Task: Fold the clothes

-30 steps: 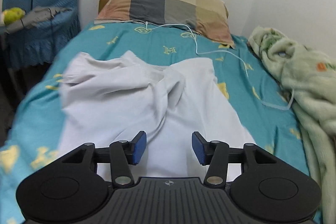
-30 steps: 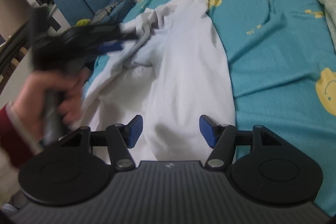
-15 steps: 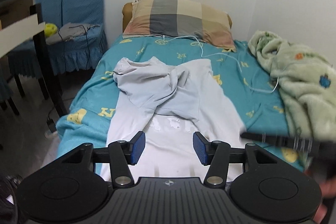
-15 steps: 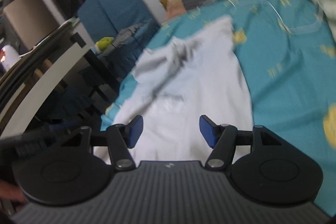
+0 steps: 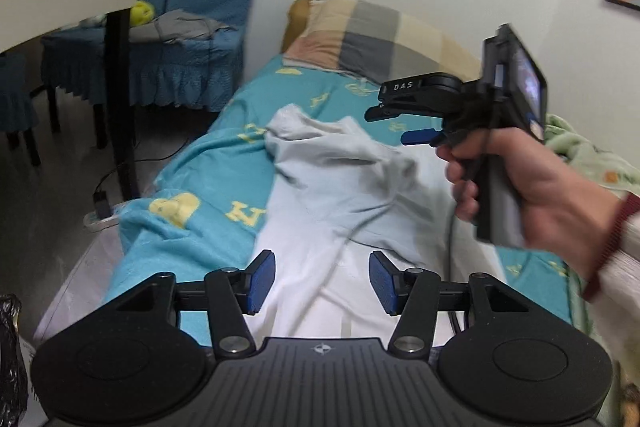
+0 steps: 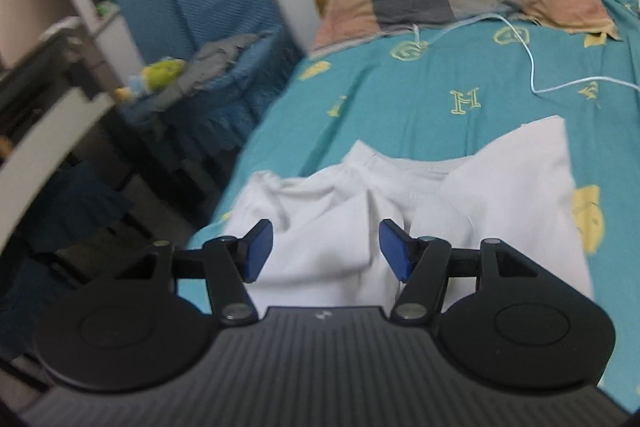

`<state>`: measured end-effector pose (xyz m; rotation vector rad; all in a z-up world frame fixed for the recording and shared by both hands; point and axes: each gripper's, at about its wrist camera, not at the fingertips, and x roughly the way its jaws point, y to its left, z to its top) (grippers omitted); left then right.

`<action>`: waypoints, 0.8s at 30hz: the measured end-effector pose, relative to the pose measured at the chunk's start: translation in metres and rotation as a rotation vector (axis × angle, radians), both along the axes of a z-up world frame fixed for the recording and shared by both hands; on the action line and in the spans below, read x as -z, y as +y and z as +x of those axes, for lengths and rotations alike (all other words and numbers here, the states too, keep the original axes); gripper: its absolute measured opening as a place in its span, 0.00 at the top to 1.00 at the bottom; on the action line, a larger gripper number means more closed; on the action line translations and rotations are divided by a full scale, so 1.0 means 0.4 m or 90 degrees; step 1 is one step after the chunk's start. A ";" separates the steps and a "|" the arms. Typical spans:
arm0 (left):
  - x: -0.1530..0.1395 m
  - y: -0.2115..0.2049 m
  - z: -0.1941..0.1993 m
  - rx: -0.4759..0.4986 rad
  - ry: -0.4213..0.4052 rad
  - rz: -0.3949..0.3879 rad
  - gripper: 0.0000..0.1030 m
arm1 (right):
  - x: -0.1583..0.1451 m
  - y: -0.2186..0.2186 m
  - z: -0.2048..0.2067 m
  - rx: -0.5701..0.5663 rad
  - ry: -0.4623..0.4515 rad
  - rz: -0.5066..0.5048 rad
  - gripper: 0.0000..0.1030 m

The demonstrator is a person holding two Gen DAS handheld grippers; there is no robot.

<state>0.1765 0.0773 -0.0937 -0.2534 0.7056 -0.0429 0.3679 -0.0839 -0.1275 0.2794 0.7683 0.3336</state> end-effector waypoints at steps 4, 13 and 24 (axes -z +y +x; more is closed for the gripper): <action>0.034 0.043 0.019 -0.018 0.034 -0.058 0.44 | 0.071 0.036 0.078 0.022 0.051 -0.020 0.50; 0.030 0.064 -0.004 -0.027 0.034 -0.095 0.44 | -0.006 0.044 0.046 0.059 -0.047 -0.030 0.95; 0.036 0.053 0.008 -0.032 0.042 -0.056 0.43 | 0.057 -0.054 0.089 0.165 0.014 0.019 0.91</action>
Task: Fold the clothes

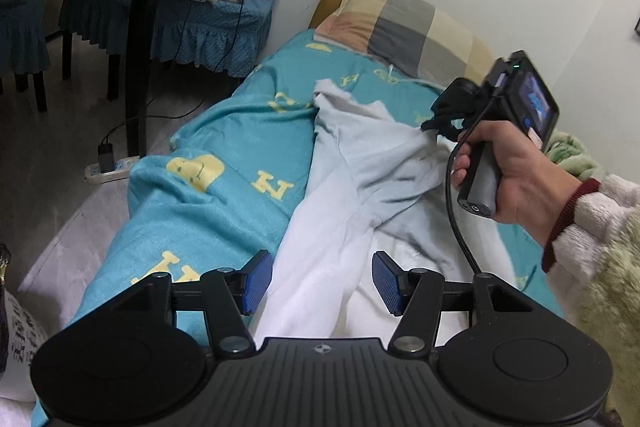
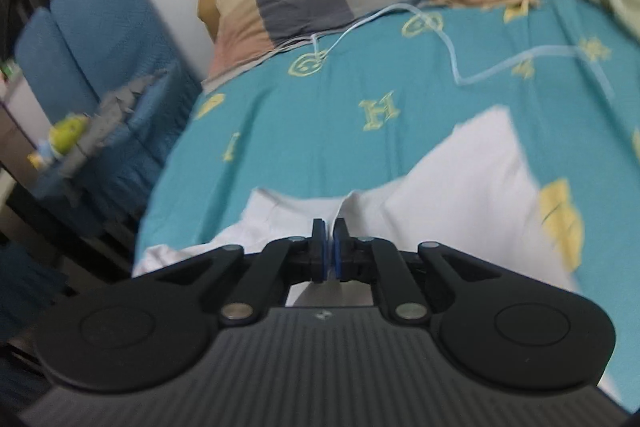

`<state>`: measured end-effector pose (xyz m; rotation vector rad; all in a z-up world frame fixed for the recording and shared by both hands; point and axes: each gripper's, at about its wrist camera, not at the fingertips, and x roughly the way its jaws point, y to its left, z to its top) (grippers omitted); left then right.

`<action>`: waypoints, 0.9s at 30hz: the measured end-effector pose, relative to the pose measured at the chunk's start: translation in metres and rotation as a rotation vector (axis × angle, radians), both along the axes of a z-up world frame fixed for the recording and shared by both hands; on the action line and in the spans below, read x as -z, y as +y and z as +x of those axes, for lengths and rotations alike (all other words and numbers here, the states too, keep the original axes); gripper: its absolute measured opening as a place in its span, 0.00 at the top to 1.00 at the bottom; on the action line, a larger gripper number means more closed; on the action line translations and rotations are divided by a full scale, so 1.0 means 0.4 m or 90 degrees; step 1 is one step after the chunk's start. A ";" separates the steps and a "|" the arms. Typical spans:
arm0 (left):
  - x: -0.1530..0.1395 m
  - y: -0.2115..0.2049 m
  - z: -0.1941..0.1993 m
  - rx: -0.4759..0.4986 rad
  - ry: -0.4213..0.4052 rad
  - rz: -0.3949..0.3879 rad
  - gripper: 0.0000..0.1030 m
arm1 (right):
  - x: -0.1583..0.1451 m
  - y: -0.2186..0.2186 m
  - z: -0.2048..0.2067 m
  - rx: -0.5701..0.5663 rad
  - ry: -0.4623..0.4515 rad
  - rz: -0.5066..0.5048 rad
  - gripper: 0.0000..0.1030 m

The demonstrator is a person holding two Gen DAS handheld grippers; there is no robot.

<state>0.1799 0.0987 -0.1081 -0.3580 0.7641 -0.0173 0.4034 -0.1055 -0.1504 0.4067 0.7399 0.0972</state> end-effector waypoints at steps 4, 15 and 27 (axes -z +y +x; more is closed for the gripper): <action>0.004 0.002 0.004 0.003 0.003 -0.001 0.43 | -0.009 -0.001 -0.051 -0.025 -0.030 -0.004 0.63; 0.007 0.012 -0.002 -0.012 0.003 -0.005 0.40 | 0.019 -0.031 -0.265 0.021 -0.003 0.112 0.37; 0.038 0.031 0.015 -0.044 0.031 -0.028 0.40 | 0.031 -0.001 -0.289 0.057 -0.024 0.073 0.95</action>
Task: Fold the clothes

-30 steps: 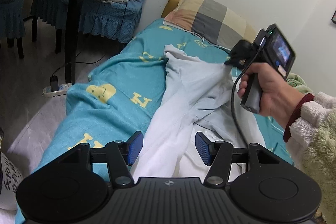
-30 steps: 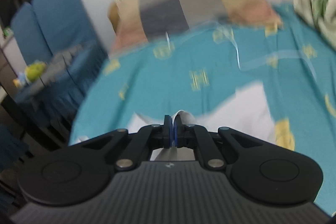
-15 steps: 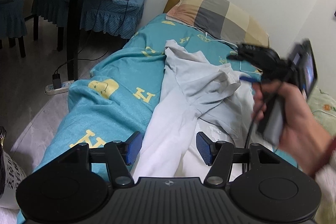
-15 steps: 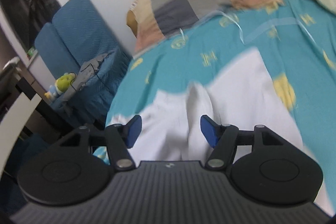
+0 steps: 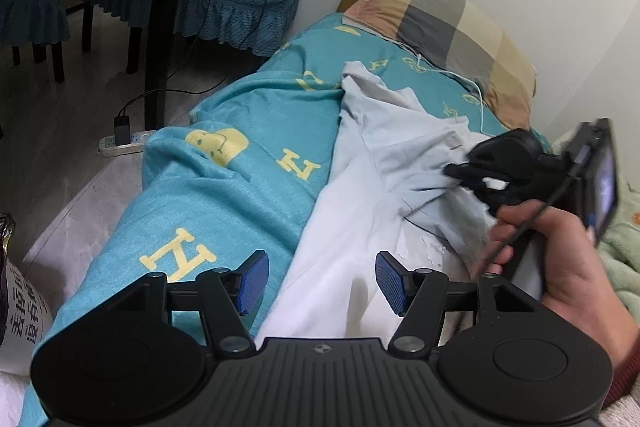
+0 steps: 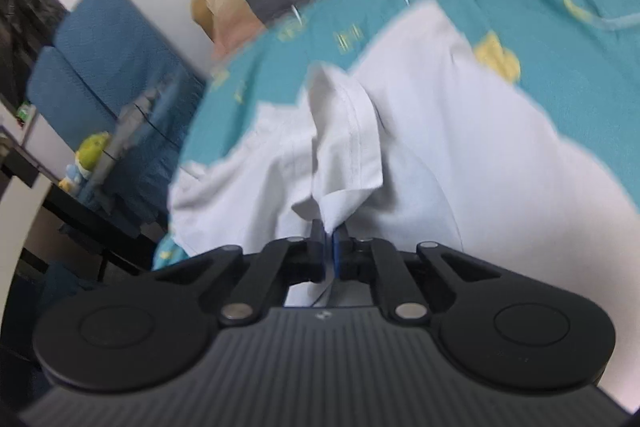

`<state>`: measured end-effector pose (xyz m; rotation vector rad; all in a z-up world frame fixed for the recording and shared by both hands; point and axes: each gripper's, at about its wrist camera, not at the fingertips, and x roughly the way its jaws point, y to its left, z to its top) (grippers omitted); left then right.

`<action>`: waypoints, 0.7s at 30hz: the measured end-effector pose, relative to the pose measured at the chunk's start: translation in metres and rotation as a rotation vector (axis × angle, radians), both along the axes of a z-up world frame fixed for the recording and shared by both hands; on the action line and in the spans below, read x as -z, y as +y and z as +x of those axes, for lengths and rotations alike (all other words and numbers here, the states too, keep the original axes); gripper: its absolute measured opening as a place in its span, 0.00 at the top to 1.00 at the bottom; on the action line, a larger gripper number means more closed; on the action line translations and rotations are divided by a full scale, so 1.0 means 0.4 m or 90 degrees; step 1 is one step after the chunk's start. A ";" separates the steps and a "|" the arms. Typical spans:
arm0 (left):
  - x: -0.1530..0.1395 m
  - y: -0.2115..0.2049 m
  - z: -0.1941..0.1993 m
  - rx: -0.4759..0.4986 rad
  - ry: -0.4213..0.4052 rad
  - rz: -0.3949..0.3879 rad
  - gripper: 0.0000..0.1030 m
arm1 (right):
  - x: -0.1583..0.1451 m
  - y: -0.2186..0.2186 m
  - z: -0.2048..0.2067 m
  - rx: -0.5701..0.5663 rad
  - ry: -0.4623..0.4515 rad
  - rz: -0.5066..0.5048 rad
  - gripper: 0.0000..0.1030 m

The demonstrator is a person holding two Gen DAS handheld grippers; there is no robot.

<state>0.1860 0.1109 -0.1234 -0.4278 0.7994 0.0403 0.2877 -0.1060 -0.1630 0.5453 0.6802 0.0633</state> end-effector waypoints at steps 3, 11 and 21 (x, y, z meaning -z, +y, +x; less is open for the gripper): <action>-0.007 0.006 -0.005 0.001 -0.008 -0.014 0.40 | -0.031 -0.042 -0.021 0.030 -0.028 0.002 0.95; 0.000 -0.012 0.003 0.015 0.000 -0.004 0.40 | 0.091 -0.116 -0.022 0.043 0.057 0.046 0.93; -0.021 -0.046 -0.034 0.058 -0.017 0.054 0.40 | -0.092 -0.144 -0.215 -0.086 -0.043 0.016 0.33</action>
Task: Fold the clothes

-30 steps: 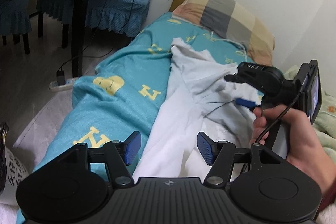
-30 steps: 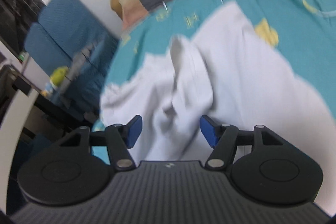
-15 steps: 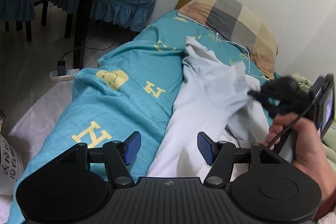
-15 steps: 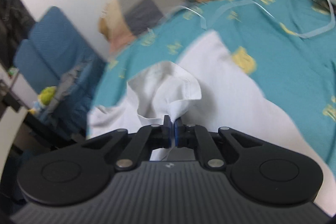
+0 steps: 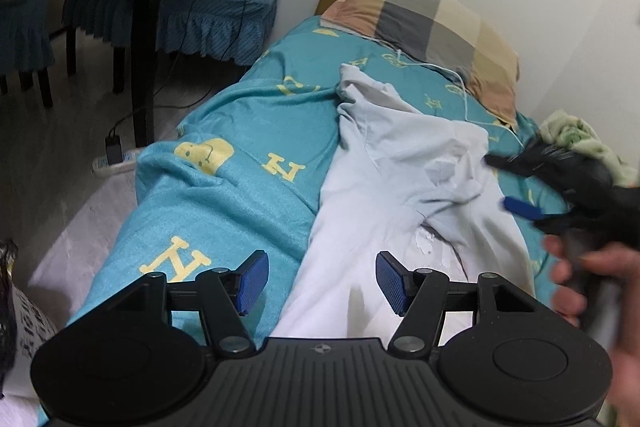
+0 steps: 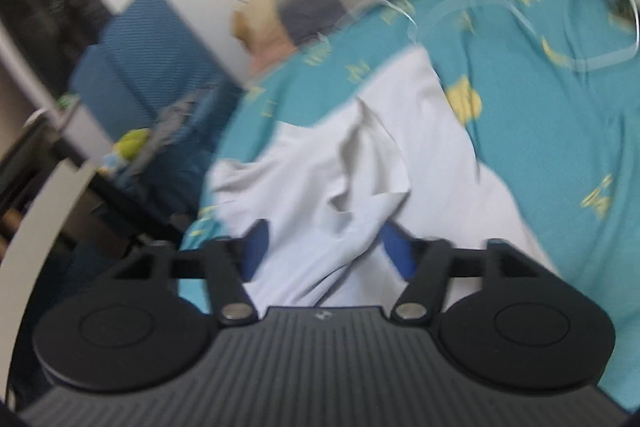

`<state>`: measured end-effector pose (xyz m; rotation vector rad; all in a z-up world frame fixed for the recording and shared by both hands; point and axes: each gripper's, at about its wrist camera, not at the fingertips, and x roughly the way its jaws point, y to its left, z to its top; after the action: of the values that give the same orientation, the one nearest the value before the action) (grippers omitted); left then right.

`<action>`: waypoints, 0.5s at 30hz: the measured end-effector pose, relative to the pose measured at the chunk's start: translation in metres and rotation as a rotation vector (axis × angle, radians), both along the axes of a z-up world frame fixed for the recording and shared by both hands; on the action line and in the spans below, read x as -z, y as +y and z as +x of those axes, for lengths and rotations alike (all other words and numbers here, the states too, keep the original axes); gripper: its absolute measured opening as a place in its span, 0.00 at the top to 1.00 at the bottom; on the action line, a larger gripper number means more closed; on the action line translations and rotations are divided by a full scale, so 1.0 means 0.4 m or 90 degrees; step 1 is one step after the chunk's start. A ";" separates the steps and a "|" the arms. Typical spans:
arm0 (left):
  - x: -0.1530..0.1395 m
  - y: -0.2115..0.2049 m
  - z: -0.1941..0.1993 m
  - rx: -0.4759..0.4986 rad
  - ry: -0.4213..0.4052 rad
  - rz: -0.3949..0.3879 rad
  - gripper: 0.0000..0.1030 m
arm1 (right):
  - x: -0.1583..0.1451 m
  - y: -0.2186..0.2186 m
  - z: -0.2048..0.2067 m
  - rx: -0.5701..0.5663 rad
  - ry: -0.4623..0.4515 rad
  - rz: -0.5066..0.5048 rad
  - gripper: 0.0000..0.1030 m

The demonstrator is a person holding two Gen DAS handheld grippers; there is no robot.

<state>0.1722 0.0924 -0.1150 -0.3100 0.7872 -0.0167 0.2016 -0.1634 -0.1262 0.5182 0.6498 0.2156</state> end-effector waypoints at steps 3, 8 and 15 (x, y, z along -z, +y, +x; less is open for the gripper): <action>-0.010 -0.019 -0.026 0.017 -0.003 0.024 0.40 | -0.070 -0.007 -0.111 -0.049 -0.005 -0.013 0.33; -0.019 -0.053 -0.078 0.046 0.006 0.037 0.37 | -0.164 -0.039 -0.330 -0.074 -0.013 -0.036 0.33; -0.018 -0.073 -0.153 0.072 0.070 0.004 0.37 | -0.183 -0.113 -0.592 -0.121 -0.049 -0.107 0.23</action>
<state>0.1110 0.0632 -0.1079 -0.2607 0.9129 -0.1044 -0.0352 -0.2085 -0.0530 0.2850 0.6359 0.3552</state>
